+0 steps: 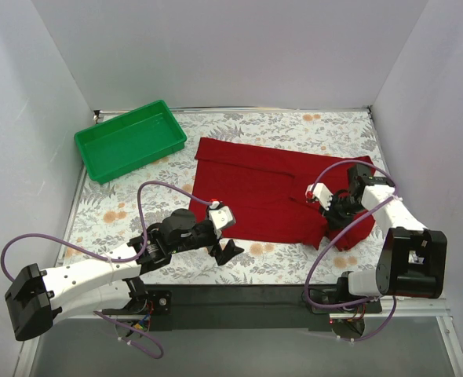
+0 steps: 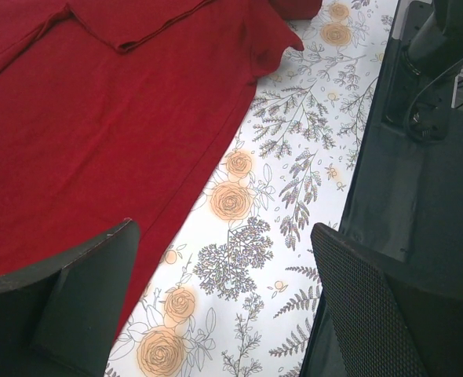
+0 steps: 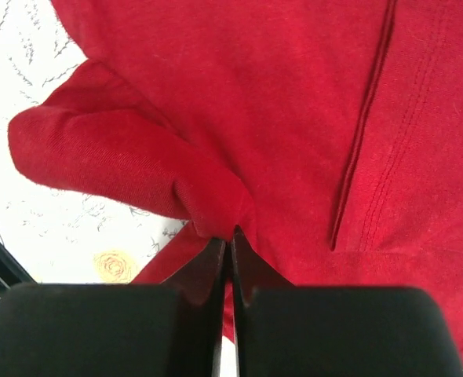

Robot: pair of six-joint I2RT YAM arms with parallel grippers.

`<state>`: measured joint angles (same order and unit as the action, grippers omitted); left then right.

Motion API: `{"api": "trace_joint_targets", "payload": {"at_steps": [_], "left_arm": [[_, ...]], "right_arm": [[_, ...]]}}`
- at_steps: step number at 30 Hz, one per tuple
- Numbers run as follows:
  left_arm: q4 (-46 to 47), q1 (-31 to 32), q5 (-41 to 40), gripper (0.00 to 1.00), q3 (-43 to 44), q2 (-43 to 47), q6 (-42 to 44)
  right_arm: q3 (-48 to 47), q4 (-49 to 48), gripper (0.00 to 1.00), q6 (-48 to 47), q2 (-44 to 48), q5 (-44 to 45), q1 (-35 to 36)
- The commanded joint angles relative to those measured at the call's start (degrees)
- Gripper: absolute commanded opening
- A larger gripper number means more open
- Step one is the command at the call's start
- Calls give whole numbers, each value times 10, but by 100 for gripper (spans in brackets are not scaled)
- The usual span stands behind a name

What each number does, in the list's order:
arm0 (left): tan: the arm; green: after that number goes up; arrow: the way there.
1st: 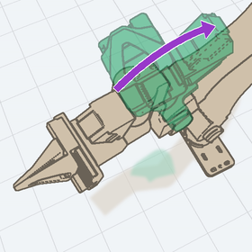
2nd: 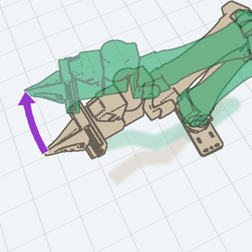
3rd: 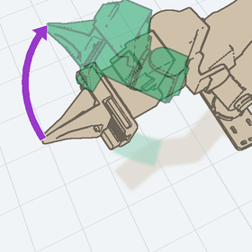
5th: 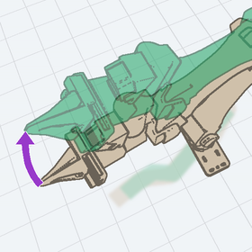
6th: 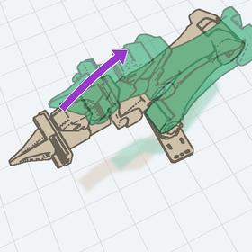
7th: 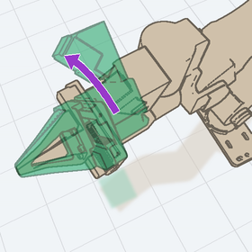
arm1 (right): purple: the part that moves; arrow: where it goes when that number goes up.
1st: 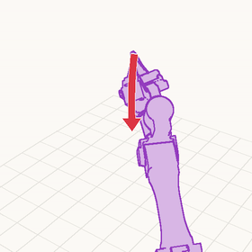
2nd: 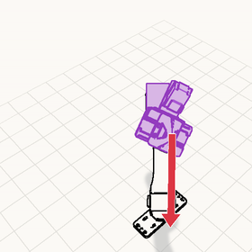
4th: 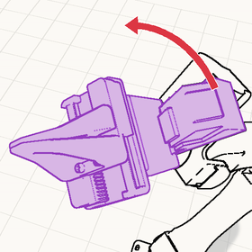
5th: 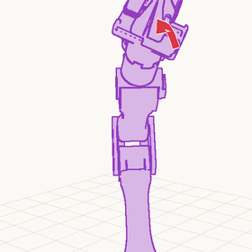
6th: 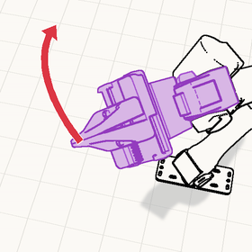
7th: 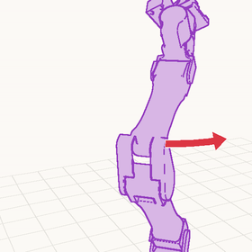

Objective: Fold and stack the t-shirts
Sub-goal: Fold the tshirt

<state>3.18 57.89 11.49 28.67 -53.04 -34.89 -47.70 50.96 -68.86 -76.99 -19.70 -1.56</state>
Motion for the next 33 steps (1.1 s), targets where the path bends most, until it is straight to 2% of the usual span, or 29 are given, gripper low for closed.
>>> {"api": "trace_joint_targets", "payload": {"at_steps": [1, 4, 9, 13, 16, 17, 19, 23, 27, 33], "left_arm": [[-4, 3, 5, 84, 16, 7, 6], [-5, 5, 8, 84, 17, 2, 4], [-5, 5, 10, 84, 17, -4, 3], [-5, 6, 11, 84, 18, -5, 2], [-4, 6, 14, 84, 20, -7, 2], [-5, 6, 14, 84, 20, -7, 2], [-5, 6, 14, 84, 21, -3, 2], [-11, 6, 8, 84, 22, 5, 2], [-21, 7, 3, 84, 25, 9, 4], [-50, 10, -4, 84, 29, 25, 11]], "right_arm": [[-30, -27, 11, 26, -18, -26, -6], [-49, -83, 20, 95, -34, -3, -11], [-69, -185, 40, 198, -18, 91, -13], [-76, -202, 43, 216, 19, 127, -14], [-67, -158, 43, 168, 61, 75, -16], [-65, -86, 43, 127, 75, 22, -16], [-38, -42, 45, 31, 86, -2, -16], [23, -17, 52, -76, 108, 39, -18], [56, -2, 54, -216, 122, 34, -34], [23, -5, 54, -257, 83, 39, -67]]}}
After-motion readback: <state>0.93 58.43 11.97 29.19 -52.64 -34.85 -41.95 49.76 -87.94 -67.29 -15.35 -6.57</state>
